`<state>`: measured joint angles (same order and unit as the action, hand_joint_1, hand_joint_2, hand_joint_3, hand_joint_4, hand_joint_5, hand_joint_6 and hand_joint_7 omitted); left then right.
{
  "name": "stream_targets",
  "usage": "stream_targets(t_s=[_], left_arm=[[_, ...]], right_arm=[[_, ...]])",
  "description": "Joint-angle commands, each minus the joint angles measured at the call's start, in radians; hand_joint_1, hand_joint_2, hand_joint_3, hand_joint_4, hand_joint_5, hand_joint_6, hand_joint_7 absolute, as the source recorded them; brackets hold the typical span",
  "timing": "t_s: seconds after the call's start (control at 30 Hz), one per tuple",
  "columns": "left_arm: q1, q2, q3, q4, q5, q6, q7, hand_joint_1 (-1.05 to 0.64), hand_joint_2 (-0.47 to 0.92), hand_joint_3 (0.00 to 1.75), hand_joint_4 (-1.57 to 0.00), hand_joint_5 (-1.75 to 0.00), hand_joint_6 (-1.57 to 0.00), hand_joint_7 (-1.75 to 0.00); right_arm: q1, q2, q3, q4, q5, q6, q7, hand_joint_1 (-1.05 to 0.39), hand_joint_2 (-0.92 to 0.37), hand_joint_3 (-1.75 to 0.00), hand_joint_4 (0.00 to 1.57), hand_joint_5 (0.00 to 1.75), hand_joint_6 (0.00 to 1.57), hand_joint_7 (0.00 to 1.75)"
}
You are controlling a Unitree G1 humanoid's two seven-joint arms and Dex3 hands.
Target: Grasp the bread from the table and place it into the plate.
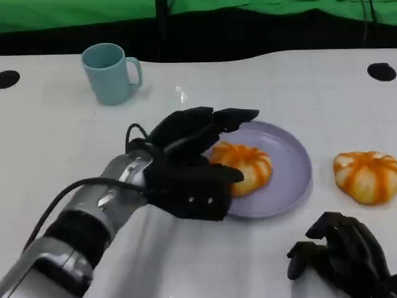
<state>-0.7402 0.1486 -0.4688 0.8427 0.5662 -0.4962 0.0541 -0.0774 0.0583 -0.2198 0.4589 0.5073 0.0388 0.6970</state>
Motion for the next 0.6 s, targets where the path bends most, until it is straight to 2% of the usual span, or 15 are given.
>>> stream_targets(t_s=[0.03, 0.17, 0.37, 0.47, 0.6], left_arm=[[0.06, 0.029, 0.049, -0.061, -0.065, -0.047, -0.018, -0.79, 0.92, 0.41, -0.29, -0.58, -0.31, -0.05], [0.146, 0.029, 0.12, -0.124, -0.185, -0.1, -0.056, -0.74, 0.92, 0.41, -0.38, -0.6, -0.42, -0.09], [0.24, -0.008, 0.21, -0.143, -0.408, -0.197, -0.182, -0.65, 0.92, 0.39, -0.53, -0.69, -0.58, -0.15], [0.292, -0.024, 0.243, -0.192, -0.5, -0.179, -0.254, -0.65, 0.92, 0.39, -0.6, -0.73, -0.64, -0.17], [0.364, -0.025, 0.278, -0.265, -0.597, -0.154, -0.343, -0.65, 0.92, 0.41, -0.62, -0.77, -0.7, -0.2]], right_arm=[[0.002, -0.009, -0.009, -0.007, 0.012, 0.003, -0.004, -1.05, -0.75, 0.0, 1.57, 0.71, 1.57, 0.32], [0.0, -0.011, -0.01, -0.001, 0.015, 0.001, 0.004, -1.04, -0.75, 0.0, 1.57, 0.7, 1.57, 0.3], [-0.002, -0.016, -0.005, 0.005, 0.005, -0.016, 0.012, -1.04, -0.77, -0.01, 1.57, 0.7, 1.57, 0.29], [0.001, -0.016, -0.002, 0.004, -0.003, -0.03, 0.012, -1.04, -0.79, -0.01, 1.56, 0.72, 1.57, 0.29], [0.007, -0.013, -0.003, -0.011, 0.013, 0.005, 0.0, -1.05, -0.76, 0.0, 1.56, 0.73, 1.57, 0.3]])
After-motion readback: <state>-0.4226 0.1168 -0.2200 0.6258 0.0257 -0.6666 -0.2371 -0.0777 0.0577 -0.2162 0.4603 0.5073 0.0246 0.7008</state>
